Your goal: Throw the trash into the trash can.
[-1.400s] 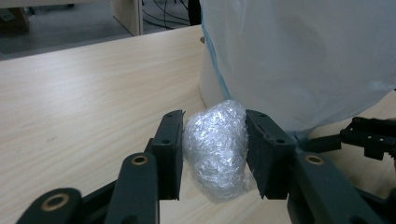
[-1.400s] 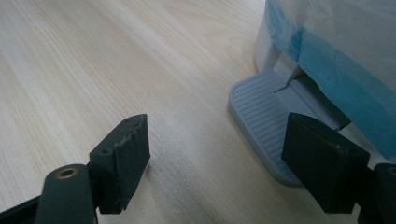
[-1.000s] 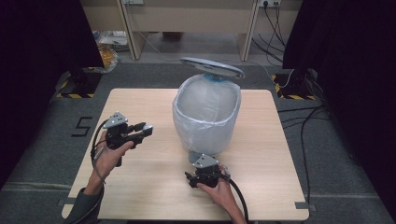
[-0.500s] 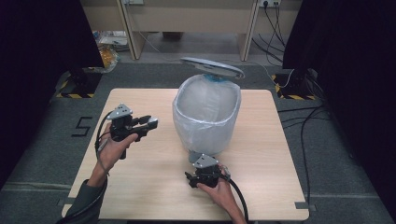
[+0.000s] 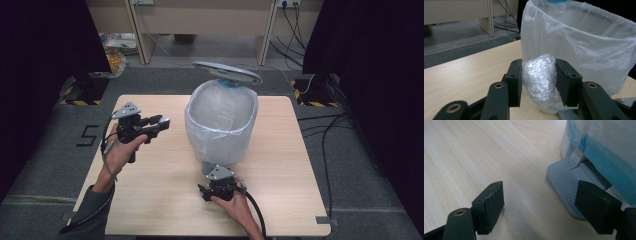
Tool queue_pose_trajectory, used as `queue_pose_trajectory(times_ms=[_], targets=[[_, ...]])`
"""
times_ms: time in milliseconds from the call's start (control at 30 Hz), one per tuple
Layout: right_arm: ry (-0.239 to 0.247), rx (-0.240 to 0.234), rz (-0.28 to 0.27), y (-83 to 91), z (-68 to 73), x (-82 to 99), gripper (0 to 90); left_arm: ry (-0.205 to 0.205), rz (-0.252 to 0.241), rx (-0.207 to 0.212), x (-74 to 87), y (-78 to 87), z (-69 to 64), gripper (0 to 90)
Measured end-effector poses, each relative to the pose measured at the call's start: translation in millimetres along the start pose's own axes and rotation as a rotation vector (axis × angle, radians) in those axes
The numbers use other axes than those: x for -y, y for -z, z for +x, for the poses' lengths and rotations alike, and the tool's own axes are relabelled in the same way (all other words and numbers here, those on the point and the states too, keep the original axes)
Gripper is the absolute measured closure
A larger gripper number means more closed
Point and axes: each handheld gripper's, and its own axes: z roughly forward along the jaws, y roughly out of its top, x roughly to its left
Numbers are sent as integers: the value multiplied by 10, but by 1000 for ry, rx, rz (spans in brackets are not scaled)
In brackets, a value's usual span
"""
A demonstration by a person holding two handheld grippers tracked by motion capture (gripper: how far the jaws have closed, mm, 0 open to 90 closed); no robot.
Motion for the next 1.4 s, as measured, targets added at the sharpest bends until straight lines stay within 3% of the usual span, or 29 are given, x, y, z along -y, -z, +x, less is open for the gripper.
queue_pose_trajectory(times_ms=[600, 1000, 1400], targets=[[6, 4, -1, 0, 2, -1, 231, -17, -48, 30, -356, -31, -76, 587], [5, 3, -1, 0, 4, -1, 231, -54, -68, 43, -617, -111, -196, 587], [6, 3, 0, 0, 4, -1, 231, -62, -75, 71, -814, -244, -309, 587]])
